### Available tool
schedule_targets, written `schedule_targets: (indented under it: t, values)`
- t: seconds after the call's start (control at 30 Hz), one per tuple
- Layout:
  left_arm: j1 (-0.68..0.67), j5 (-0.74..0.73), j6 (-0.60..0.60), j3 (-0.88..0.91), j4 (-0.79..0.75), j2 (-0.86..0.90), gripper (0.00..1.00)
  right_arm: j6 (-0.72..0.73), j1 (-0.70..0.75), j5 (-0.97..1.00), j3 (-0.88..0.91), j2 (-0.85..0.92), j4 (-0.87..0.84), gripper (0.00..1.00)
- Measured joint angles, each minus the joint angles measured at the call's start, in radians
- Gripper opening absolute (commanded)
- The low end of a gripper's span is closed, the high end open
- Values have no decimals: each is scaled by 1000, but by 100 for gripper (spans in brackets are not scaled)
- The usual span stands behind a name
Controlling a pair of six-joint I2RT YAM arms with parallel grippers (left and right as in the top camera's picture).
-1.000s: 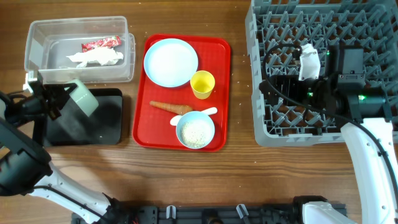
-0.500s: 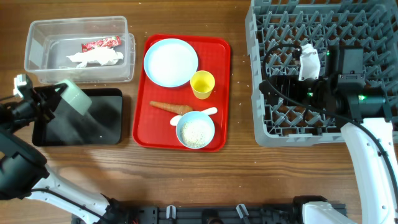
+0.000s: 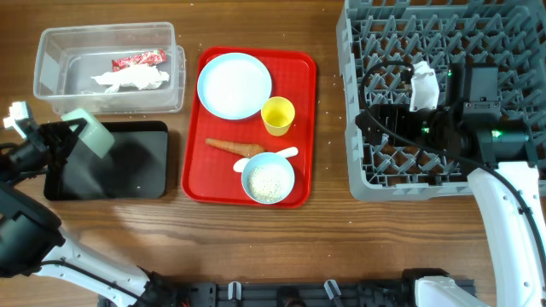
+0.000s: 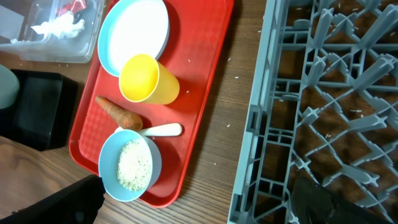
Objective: Sort waste into correct bins and load items into the dishwasher rack
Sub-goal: 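Carry the green bowl left and tip the mushroom onto the black tray, then return the green bowl to the red tray and release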
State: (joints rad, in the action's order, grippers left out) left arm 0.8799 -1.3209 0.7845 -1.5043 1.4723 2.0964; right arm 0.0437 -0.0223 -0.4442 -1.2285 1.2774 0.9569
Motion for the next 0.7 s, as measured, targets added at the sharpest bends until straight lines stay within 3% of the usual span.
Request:
schedule_targets:
  t: [0.07,0.23,0.43,0.7]
  values:
    - [-2,11,99,0,11,0,4,0,0,0,0,0,0,100]
    - [-2,44,180,3,203,0,4,0,0,5,0,0,0,100]
    - [-2,59,92,11,180,0,4,0,0,8,0,0,6,100]
    - [-55,4,77,-27,207,-24,4,0,0,8,0,0,4,100]
